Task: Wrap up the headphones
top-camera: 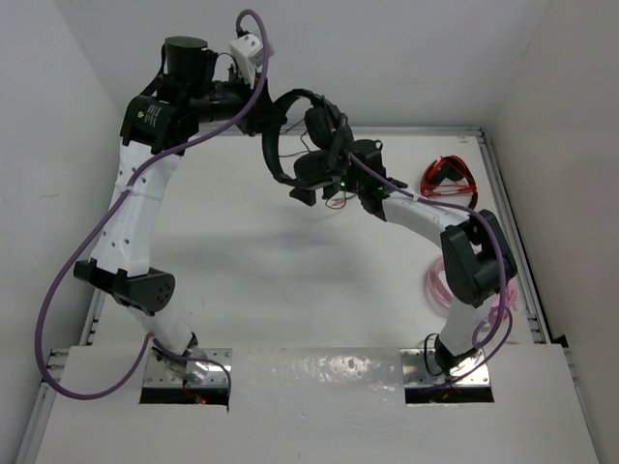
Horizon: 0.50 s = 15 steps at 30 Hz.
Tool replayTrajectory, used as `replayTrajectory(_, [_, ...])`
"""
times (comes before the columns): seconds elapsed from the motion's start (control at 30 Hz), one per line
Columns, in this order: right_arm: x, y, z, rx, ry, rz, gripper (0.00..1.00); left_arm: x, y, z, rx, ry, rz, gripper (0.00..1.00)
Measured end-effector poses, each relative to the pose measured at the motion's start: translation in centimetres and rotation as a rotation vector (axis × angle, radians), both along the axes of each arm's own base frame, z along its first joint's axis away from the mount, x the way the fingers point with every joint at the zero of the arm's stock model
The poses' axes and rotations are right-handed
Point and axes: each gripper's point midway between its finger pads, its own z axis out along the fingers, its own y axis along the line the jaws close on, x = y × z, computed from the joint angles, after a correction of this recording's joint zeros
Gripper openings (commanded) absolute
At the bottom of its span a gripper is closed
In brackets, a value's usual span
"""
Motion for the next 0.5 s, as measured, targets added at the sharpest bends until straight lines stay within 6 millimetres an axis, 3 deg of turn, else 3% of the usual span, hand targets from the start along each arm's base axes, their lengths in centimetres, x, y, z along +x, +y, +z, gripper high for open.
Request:
replayTrajectory(0.1, [0.7, 0.3, 0.6, 0.030, -0.033, -0.012, 0.86, 0.3, 0.1, 1.4, -0.028, -0.023, 0.022, 0.00])
replayTrajectory(0.23, [2.1, 0.4, 0.3, 0.057, -0.061, -0.063, 0.78, 0.9, 0.2, 1.9, -0.057, -0.021, 0.044, 0.00])
replayTrajectory(0.33, [3.5, -0.1, -1.9, 0.036, -0.035, -0.141, 0.71, 2.1, 0.6, 1.8, -0.082, -0.001, 0.074, 0.00])
replayTrajectory(0.43, [4.5, -1.0, -4.5, -0.007, -0.003, -0.224, 0.71, 3.6, 1.4, 1.4, -0.103, 0.023, 0.114, 0.00])
replayTrajectory(0.5, [4.7, -1.7, -5.7, -0.034, 0.012, -0.263, 0.65, 4.3, 2.0, 1.4, -0.116, 0.034, 0.137, 0.00])
